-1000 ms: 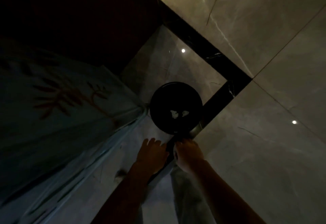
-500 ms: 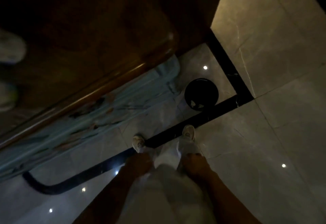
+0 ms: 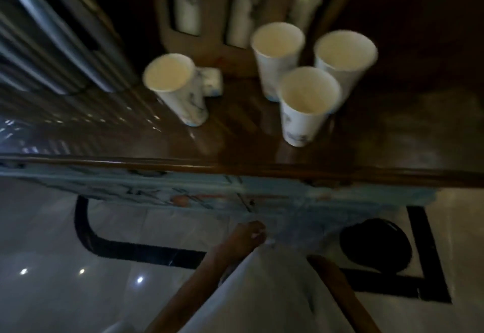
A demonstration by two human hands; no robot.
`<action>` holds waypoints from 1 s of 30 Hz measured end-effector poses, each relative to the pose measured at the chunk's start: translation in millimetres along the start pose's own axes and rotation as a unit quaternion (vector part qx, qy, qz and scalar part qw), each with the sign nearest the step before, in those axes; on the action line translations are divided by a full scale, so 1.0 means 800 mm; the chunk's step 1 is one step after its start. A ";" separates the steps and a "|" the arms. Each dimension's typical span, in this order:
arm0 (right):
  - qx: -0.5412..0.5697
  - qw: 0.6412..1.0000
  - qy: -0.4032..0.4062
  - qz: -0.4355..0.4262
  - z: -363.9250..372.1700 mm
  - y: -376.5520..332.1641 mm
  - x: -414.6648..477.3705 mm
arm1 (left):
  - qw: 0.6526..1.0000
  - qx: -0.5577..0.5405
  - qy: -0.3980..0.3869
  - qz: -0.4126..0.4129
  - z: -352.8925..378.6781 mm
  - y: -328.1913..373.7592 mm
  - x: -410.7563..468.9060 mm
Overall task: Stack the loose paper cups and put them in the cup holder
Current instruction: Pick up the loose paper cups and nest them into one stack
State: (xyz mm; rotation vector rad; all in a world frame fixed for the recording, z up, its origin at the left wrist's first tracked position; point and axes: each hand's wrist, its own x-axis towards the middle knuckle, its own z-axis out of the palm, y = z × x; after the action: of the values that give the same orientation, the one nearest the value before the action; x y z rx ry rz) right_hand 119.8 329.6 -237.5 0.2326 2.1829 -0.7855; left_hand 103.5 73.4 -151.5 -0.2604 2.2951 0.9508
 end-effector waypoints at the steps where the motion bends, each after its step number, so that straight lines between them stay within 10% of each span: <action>1: 0.031 0.999 -0.005 -0.025 0.005 -0.017 -0.001 | 0.999 -0.009 0.031 0.025 -0.020 -0.002 -0.008; 11: 0.212 0.950 -0.035 -0.226 -0.006 -0.304 -0.101 | 0.822 -0.219 0.483 0.206 -0.242 -0.012 -0.087; 24: 0.166 0.851 0.217 -0.449 -0.122 -0.471 -0.121 | 0.847 -0.128 0.465 0.222 -0.330 0.005 -0.025; 30: -0.129 0.839 0.251 -0.466 -0.123 -0.592 -0.041 | 0.833 -0.152 0.487 0.214 -0.341 -0.035 -0.054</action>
State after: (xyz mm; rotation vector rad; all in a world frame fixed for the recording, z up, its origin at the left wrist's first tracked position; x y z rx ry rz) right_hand -109.5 17.2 53.2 -0.9447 2.8693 -0.9842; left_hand 17.5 -137.7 7.0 -0.4512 3.1972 1.7093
